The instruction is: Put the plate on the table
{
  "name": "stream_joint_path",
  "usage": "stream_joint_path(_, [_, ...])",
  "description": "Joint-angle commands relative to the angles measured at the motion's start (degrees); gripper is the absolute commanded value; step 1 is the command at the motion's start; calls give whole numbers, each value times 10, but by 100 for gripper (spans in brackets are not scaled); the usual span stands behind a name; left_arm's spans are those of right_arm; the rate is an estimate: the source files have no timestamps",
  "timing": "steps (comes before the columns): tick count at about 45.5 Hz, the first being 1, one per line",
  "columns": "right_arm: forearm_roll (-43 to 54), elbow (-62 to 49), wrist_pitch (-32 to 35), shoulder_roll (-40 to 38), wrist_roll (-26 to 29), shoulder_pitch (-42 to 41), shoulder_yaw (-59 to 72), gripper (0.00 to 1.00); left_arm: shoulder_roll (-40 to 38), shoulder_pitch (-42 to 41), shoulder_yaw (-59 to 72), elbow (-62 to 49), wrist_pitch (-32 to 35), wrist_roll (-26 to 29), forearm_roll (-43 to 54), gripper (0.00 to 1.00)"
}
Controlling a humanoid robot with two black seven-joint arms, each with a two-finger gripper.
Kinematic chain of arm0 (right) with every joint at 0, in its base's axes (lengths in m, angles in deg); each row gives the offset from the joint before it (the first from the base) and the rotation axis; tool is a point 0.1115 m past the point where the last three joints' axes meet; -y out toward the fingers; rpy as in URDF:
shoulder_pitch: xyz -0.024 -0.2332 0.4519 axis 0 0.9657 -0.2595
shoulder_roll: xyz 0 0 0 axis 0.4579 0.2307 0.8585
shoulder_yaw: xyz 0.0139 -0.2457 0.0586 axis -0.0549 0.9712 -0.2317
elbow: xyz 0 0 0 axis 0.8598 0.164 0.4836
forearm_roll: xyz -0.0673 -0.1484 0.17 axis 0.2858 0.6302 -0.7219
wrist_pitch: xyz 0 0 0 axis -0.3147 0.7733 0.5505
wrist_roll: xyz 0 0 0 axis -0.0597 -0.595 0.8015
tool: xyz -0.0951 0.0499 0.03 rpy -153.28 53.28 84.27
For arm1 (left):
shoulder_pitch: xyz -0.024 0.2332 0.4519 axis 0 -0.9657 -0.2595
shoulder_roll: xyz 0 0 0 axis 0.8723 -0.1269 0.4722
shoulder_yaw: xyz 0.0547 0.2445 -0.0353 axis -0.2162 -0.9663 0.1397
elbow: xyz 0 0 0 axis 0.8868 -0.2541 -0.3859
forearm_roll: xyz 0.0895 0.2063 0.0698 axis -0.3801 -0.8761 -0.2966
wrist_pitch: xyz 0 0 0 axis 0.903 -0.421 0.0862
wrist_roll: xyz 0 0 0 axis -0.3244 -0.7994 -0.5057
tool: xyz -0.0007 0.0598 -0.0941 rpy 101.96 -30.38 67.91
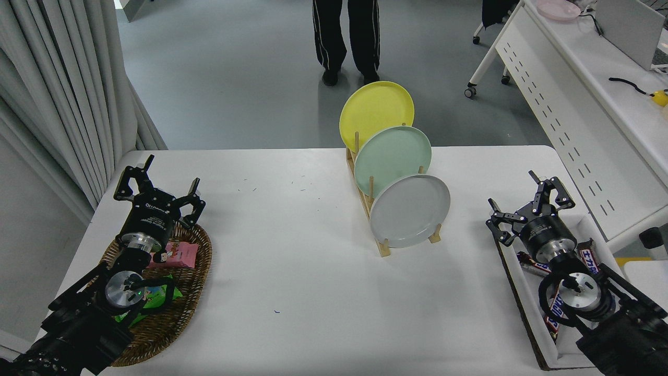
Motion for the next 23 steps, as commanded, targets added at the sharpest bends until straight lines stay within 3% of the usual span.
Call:
stream_joint_path(1, [0, -6, 0, -1, 0, -4, -1, 100, 0, 0, 0, 0, 0, 0, 0, 100])
stream_joint_path(23, [-8, 1, -30, -15, 2, -40, 54, 100, 0, 0, 0, 0, 0, 0, 0, 100])
